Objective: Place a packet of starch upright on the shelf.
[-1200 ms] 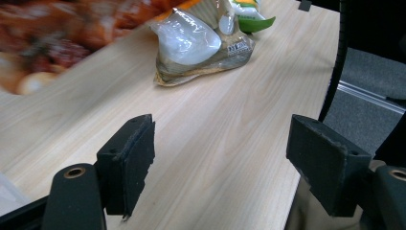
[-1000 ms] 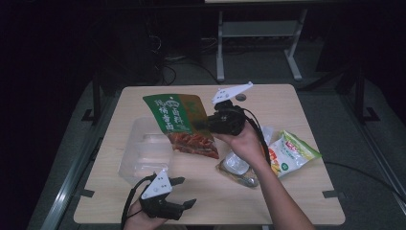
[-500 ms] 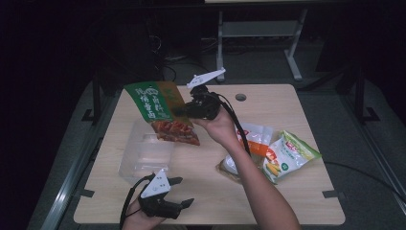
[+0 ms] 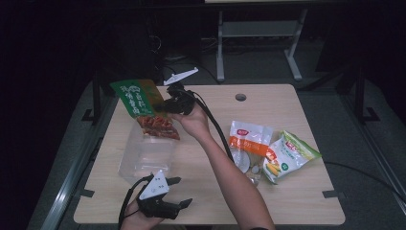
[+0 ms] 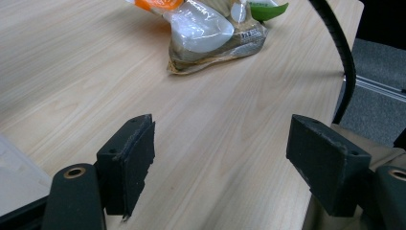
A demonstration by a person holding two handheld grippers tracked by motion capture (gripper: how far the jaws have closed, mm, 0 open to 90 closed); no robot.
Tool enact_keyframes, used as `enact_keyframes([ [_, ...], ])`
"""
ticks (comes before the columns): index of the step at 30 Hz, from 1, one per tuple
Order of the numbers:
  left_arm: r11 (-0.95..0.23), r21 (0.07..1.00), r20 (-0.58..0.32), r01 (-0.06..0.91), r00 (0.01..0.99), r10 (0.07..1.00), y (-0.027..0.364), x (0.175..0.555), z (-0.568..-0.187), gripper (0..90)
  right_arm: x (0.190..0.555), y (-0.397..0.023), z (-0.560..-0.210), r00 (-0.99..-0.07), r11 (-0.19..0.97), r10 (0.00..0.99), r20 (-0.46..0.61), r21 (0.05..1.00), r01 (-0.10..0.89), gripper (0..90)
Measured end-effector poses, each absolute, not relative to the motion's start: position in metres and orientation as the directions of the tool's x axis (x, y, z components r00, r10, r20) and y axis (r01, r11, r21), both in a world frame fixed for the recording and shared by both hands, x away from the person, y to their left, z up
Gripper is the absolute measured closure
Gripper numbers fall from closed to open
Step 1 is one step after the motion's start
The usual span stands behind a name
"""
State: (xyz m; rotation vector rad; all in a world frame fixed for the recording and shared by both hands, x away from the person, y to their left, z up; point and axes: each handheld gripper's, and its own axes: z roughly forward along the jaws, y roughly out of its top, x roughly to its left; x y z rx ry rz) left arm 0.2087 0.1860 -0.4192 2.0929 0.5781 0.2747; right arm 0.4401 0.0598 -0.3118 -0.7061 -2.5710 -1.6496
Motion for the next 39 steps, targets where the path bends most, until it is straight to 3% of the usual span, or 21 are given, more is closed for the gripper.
enact_keyframes([
  [14, -0.477, 0.826, -0.023, 0.300, 0.864, 0.503, 0.185, 0.210, -0.421, 24.7, 0.460, 0.073, -0.354, -0.859, 0.314, 0.416, 0.298, 0.840, 0.443, 90.0],
  [39, -0.469, 0.828, -0.027, 0.309, 0.856, 0.517, 0.186, 0.214, -0.421, 24.7, 0.467, 0.051, -0.384, -0.847, 0.297, 0.431, 0.312, 0.837, 0.459, 89.5],
])
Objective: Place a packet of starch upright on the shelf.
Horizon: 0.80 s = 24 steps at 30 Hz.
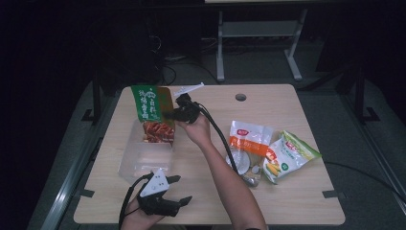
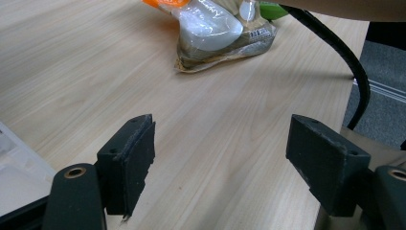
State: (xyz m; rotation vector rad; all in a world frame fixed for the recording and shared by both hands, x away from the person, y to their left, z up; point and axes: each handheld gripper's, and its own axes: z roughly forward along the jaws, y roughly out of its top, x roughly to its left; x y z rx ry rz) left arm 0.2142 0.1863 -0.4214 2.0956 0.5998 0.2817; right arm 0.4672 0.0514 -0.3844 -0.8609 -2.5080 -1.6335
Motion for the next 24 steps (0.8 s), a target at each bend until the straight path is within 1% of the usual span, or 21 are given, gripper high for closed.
enact_keyframes([
  [3, -0.473, 0.826, -0.024, 0.306, 0.857, 0.514, 0.185, 0.214, -0.422, 24.7, 0.467, 0.051, -0.384, -0.847, 0.301, 0.433, 0.309, 0.836, 0.458, 89.2],
  [5, -0.472, 0.826, -0.024, 0.306, 0.857, 0.514, 0.185, 0.214, -0.422, 24.7, 0.467, 0.052, -0.383, -0.850, 0.309, 0.431, 0.302, 0.836, 0.454, 86.4],
  [6, -0.473, 0.826, -0.022, 0.305, 0.858, 0.514, 0.185, 0.214, -0.422, 24.7, 0.467, 0.051, -0.382, -0.850, 0.315, 0.428, 0.308, 0.830, 0.460, 81.1],
  [7, -0.476, 0.826, -0.018, 0.302, 0.858, 0.513, 0.186, 0.214, -0.422, 24.7, 0.467, 0.050, -0.381, -0.850, 0.313, 0.423, 0.314, 0.830, 0.462, 78.3],
  [8, -0.475, 0.825, -0.020, 0.304, 0.857, 0.514, 0.186, 0.215, -0.422, 24.7, 0.467, 0.048, -0.380, -0.850, 0.311, 0.416, 0.324, 0.828, 0.467, 72.9],
  [10, -0.473, 0.826, -0.025, 0.307, 0.858, 0.514, 0.185, 0.215, -0.422, 24.7, 0.465, 0.045, -0.376, -0.848, 0.320, 0.405, 0.342, 0.816, 0.481, 66.5],
  [14, -0.475, 0.824, -0.026, 0.307, 0.859, 0.511, 0.184, 0.214, -0.422, 24.6, 0.458, 0.033, -0.368, -0.853, 0.327, 0.399, 0.337, 0.816, 0.476, 59.7],
  [17, -0.478, 0.823, -0.025, 0.308, 0.860, 0.510, 0.183, 0.214, -0.422, 24.5, 0.453, 0.025, -0.364, -0.856, 0.336, 0.395, 0.334, 0.814, 0.473, 57.8],
  [19, -0.481, 0.821, -0.023, 0.308, 0.859, 0.511, 0.182, 0.214, -0.423, 24.4, 0.445, 0.011, -0.362, -0.859, 0.356, 0.395, 0.325, 0.808, 0.469, 54.0],
  [24, -0.482, 0.819, -0.024, 0.310, 0.858, 0.512, 0.181, 0.214, -0.423, 24.1, 0.432, -0.009, -0.361, -0.859, 0.368, 0.404, 0.314, 0.804, 0.467, 51.4],
])
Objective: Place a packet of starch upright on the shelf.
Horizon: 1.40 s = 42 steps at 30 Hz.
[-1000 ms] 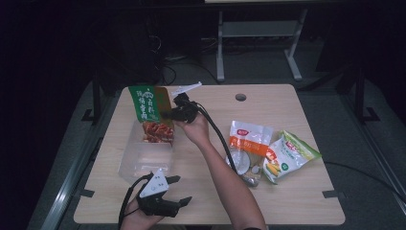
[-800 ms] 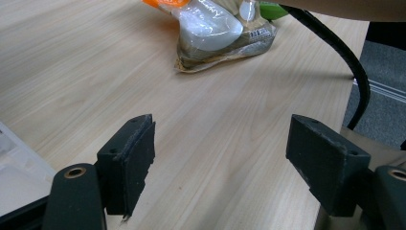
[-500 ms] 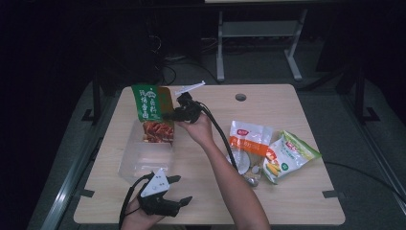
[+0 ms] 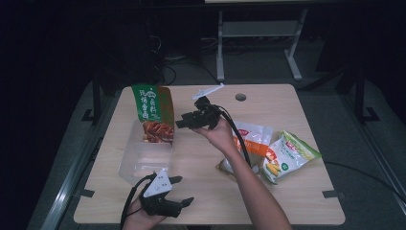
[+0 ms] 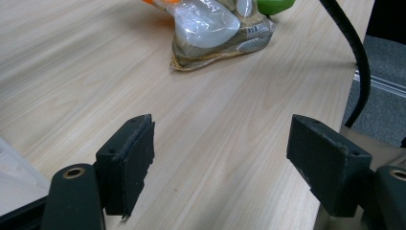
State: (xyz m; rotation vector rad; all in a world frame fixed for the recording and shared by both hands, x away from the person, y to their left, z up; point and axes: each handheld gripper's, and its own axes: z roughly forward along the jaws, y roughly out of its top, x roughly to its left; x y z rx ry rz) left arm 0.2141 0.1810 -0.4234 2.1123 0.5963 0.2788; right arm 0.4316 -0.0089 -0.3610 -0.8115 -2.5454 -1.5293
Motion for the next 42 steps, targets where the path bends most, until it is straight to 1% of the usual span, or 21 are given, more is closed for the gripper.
enact_keyframes([
  [9, -0.497, 0.809, -0.015, 0.312, 0.857, 0.515, 0.181, 0.216, -0.424, 24.0, 0.405, -0.056, -0.357, -0.849, 0.379, 0.441, 0.292, 0.797, 0.471, 45.1],
  [15, -0.481, 0.816, -0.023, 0.321, 0.850, 0.527, 0.182, 0.215, -0.425, 22.9, 0.386, -0.088, -0.356, -0.832, 0.373, 0.470, 0.296, 0.787, 0.491, 43.5],
  [17, -0.486, 0.817, -0.012, 0.311, 0.851, 0.525, 0.183, 0.216, -0.424, 22.8, 0.379, -0.098, -0.358, -0.826, 0.374, 0.484, 0.290, 0.784, 0.495, 43.4],
  [26, -0.496, 0.807, -0.015, 0.320, 0.851, 0.525, 0.181, 0.215, -0.425, 22.6, 0.360, -0.134, -0.364, -0.800, 0.386, 0.530, 0.280, 0.760, 0.522, 43.1],
  [42, -0.484, 0.813, -0.021, 0.323, 0.847, 0.531, 0.178, 0.215, -0.426, 21.1, 0.332, -0.193, -0.373, -0.742, 0.348, 0.609, 0.280, 0.747, 0.567, 43.9],
])
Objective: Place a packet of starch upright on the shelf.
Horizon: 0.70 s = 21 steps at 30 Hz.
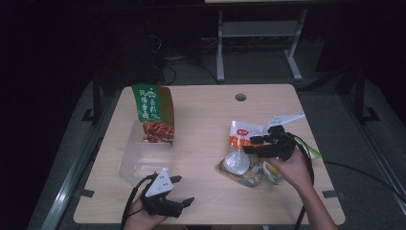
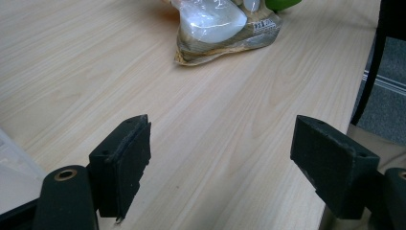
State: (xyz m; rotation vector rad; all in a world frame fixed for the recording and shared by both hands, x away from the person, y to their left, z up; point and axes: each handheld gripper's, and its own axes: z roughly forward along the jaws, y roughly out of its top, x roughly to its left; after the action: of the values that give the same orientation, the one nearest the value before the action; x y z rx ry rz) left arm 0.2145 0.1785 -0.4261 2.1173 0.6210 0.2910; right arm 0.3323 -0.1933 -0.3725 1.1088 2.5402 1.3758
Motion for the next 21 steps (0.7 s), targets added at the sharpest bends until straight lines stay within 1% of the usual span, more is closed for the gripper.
enact_keyframes([
  [16, -0.485, 0.809, -0.027, 0.331, 0.846, 0.532, 0.177, 0.215, -0.427, 21.0, 0.317, -0.240, -0.385, -0.666, 0.314, 0.692, 0.279, 0.714, 0.626, 43.9],
  [21, -0.489, 0.808, -0.025, 0.328, 0.848, 0.529, 0.176, 0.215, -0.428, 21.1, 0.319, -0.251, -0.392, -0.637, 0.300, 0.715, 0.288, 0.696, 0.652, 44.9],
])
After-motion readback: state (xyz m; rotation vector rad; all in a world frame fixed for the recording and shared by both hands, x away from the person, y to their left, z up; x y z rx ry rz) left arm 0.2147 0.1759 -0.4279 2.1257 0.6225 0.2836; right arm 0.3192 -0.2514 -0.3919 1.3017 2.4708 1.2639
